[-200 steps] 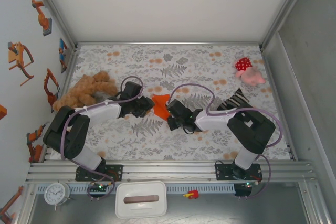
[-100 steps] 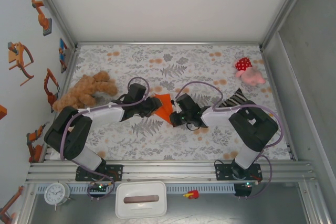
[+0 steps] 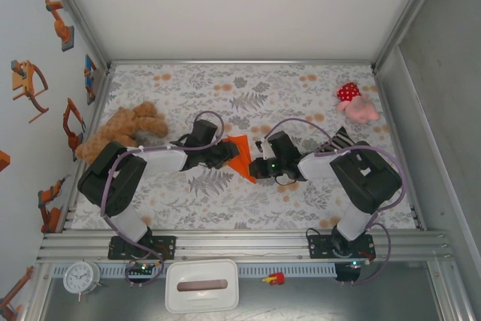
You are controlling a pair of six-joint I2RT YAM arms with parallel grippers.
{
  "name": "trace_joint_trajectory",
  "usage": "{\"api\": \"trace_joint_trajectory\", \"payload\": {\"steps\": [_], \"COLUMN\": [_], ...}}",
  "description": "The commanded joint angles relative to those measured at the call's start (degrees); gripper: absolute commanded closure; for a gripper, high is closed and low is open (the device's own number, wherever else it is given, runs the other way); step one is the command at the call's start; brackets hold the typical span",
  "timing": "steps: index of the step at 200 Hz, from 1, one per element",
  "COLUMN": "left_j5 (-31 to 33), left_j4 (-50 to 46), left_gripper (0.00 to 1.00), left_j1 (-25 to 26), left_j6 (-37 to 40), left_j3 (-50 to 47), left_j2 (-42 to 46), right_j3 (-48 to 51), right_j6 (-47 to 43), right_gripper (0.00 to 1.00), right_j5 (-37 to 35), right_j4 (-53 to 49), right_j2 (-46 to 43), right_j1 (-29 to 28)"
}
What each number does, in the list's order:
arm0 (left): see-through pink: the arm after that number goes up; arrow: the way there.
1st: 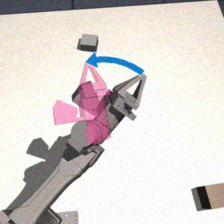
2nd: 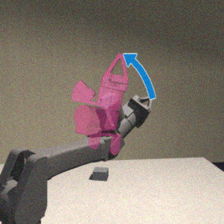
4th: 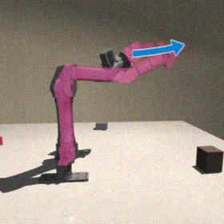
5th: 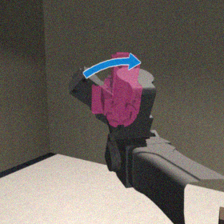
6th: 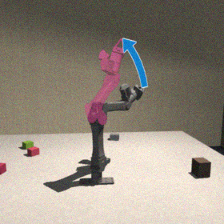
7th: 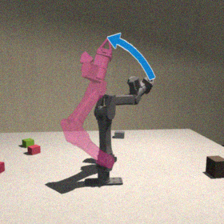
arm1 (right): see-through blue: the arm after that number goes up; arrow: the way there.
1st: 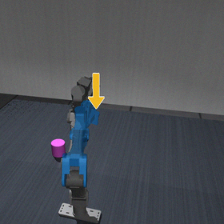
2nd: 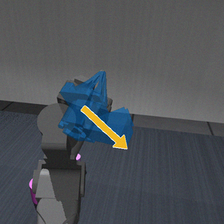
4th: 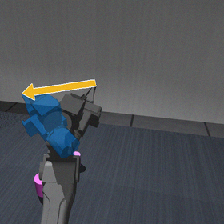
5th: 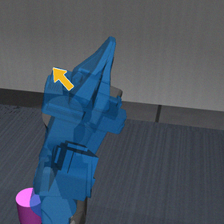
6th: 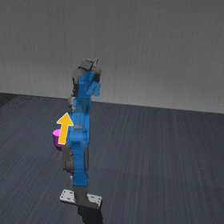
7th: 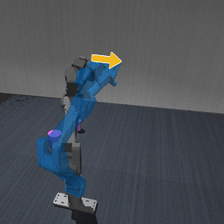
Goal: Fold a paper plane with a square sheet of paper (pick it up from the middle)
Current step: Fourth fold the wing at the center of the table.
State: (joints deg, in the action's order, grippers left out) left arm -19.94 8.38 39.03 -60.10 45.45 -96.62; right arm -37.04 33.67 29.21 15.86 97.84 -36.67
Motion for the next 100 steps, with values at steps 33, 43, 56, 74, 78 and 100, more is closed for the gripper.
{"api": "trace_joint_trajectory", "payload": {"steps": [33, 43, 56, 74, 78, 100], "left_j5": [-1.6, -1.4, -0.8, -0.7, -0.6, -0.6], "left_j4": [-2.2, -3.5, -5.0, -5.8, -6.1, -7.1], "left_gripper": [0.54, 0.54, 0.54, 0.54, 0.54, 0.53], "left_j1": [0.9, 0.9, 1.0, 1.1, 1.2, 1.3], "left_j6": [3.9, 4.3, 4.5, 4.7, 4.7, 4.6], "left_j3": [4.7, 5.3, 6.1, 6.8, 6.9, 7.7], "left_j2": [-2.8, -3.5, -4.1, -4.8, -4.9, -5.9], "right_j3": [1.9, 2.1, 2.1, 2.2, 2.2, 2.3], "right_j6": [3.0, 3.1, 3.1, 3.1, 3.2, 3.2], "right_gripper": [0.95, 0.95, 0.95, 0.95, 0.95, 0.95], "right_j5": [5.4, 5.6, 5.6, 5.7, 5.7, 5.7], "right_j4": [4.8, 5.2, 5.2, 5.4, 5.4, 5.5], "right_j2": [2.2, 2.4, 2.4, 2.4, 2.4, 2.5], "right_j1": [1.8, 1.9, 2.1, 2.2, 2.2, 2.3]}}
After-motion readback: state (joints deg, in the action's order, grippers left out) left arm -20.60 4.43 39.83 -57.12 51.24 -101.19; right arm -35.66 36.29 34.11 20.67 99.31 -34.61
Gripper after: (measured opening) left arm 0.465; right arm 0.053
